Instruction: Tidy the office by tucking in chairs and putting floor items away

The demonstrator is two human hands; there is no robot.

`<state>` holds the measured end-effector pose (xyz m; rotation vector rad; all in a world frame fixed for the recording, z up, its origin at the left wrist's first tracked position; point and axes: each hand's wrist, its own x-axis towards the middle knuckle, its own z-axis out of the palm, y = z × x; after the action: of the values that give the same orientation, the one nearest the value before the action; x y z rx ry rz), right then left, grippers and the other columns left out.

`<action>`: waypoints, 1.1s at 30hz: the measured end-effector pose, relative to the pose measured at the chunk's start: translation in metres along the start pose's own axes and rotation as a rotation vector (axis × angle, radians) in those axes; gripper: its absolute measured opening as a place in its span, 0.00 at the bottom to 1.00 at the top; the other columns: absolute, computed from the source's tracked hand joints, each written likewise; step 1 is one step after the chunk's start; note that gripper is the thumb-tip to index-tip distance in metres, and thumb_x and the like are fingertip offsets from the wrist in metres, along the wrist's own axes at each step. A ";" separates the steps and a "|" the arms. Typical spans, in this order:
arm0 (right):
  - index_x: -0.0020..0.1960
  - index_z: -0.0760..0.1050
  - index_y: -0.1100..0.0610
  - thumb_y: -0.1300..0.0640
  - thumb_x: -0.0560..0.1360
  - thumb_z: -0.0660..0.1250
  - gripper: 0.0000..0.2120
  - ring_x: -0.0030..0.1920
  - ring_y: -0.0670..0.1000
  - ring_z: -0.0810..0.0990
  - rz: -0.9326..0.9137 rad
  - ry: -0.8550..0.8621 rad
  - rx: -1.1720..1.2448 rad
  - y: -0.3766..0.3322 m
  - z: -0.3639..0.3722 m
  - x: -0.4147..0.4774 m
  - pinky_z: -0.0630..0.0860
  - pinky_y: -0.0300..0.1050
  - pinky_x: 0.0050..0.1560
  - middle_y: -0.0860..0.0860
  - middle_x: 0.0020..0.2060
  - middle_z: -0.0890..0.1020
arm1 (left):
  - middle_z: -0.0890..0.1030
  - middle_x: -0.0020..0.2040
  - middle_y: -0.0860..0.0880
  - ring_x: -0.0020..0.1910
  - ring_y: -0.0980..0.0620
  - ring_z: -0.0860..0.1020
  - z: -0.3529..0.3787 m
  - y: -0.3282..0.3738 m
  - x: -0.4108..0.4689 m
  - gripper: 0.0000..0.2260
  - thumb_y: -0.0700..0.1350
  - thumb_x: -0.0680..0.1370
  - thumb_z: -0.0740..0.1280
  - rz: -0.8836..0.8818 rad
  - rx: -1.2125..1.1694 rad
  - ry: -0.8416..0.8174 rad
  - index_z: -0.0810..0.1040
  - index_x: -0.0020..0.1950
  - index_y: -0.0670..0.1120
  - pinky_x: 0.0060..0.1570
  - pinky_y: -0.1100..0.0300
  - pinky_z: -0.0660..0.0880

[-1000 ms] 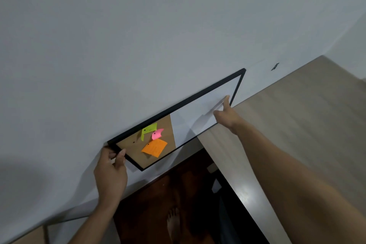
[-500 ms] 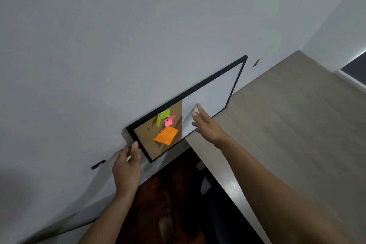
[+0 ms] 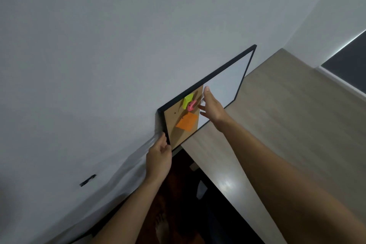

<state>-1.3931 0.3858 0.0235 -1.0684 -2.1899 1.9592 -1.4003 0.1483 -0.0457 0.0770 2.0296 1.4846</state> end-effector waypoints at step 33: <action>0.83 0.62 0.56 0.31 0.83 0.54 0.38 0.81 0.55 0.66 0.096 0.318 -0.016 0.063 -0.078 -0.037 0.63 0.61 0.82 0.53 0.82 0.66 | 0.71 0.79 0.54 0.69 0.58 0.75 0.036 0.014 0.008 0.24 0.43 0.85 0.65 0.043 0.168 -0.474 0.67 0.82 0.48 0.51 0.75 0.70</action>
<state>-1.3008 0.4344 0.0000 -1.4001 -2.0226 1.6655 -1.3927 0.1867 -0.0438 0.4966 1.7623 1.1784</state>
